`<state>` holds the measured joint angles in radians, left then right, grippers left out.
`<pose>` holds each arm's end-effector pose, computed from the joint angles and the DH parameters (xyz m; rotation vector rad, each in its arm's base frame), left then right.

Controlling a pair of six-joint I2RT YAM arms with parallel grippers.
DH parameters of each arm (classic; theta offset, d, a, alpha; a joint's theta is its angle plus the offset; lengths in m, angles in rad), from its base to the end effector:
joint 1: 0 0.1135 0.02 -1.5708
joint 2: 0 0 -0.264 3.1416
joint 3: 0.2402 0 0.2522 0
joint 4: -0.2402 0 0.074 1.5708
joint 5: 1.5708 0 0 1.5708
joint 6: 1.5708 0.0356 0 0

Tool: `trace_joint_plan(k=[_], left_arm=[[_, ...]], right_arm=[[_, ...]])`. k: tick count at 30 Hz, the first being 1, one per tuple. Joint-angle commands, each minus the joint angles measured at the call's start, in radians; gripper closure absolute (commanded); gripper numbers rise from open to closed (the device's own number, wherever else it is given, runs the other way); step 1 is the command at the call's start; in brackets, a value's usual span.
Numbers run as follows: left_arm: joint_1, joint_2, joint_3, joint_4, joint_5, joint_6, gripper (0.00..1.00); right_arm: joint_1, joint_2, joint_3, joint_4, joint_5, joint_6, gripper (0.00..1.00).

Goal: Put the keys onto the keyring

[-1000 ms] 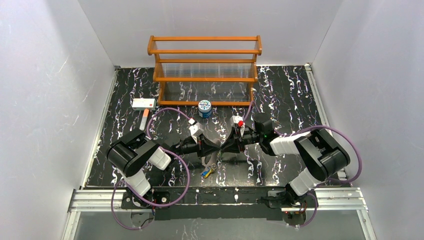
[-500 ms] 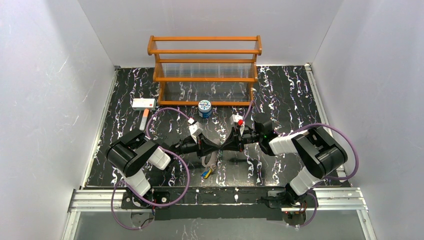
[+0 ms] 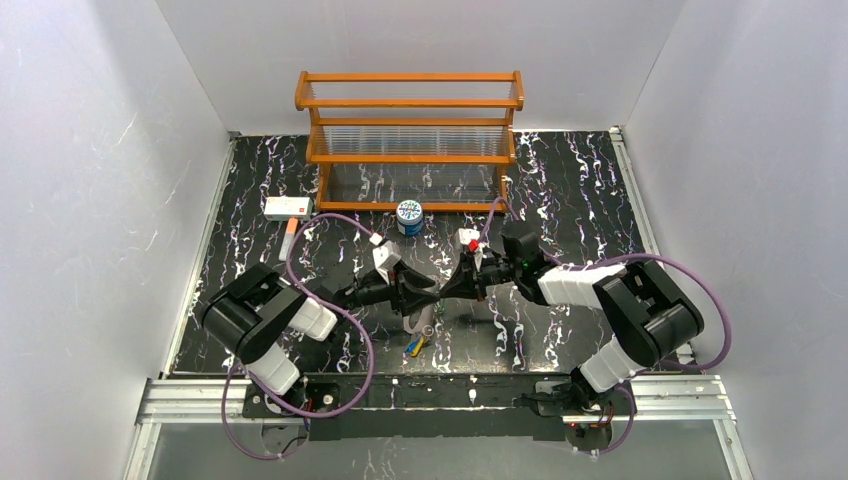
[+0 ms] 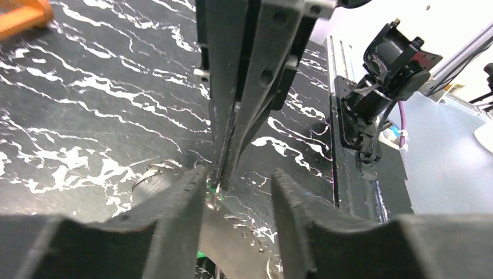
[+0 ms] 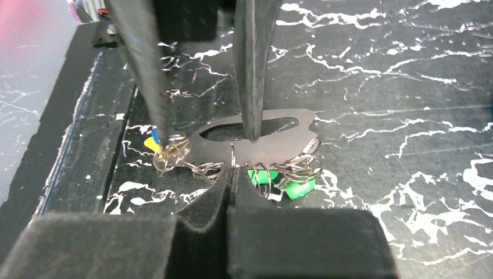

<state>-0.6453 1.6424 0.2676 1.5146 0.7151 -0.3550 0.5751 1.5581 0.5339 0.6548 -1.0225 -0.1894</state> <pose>0.1820 -0.1662 0.1623 0.8433 1.3719 -1.3014 0.2197 0.1786 0.1660 -1.3240 1.4235 1.2374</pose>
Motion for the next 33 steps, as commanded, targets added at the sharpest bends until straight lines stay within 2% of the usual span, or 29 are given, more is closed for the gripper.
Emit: trace_joint_plan(k=[1, 7, 11, 15, 17, 24, 29, 33], left_arm=[[0.022, -0.115, -0.012, 0.143, 0.014, 0.038, 0.52], [0.026, -0.276, 0.008, -0.261, -0.018, 0.217, 0.5], [0.026, -0.37, 0.05, -0.593, -0.045, 0.42, 0.5], [0.026, -0.38, 0.103, -0.787, -0.042, 0.55, 0.51], [0.026, -0.36, 0.119, -0.83, -0.028, 0.584, 0.53], [-0.003, -0.253, 0.139, -0.829, -0.007, 0.612, 0.58], [-0.031, -0.188, 0.138, -0.789, 0.029, 0.661, 0.7], [-0.054, -0.147, 0.139, -0.737, 0.033, 0.66, 0.72]], right_arm=[[0.007, -0.049, 0.09, -0.307, 0.089, -0.162, 0.99], [0.031, -0.065, 0.194, -0.569, 0.211, -0.272, 0.99], [0.077, -0.048, 0.255, -0.69, 0.297, -0.321, 0.99], [0.134, -0.013, 0.317, -0.797, 0.38, -0.358, 0.99], [0.163, 0.003, 0.341, -0.85, 0.423, -0.383, 0.99], [0.232, 0.016, 0.375, -0.926, 0.548, -0.444, 0.99], [0.243, 0.018, 0.38, -0.932, 0.525, -0.459, 0.99], [0.244, 0.004, 0.367, -0.906, 0.504, -0.445, 0.99]])
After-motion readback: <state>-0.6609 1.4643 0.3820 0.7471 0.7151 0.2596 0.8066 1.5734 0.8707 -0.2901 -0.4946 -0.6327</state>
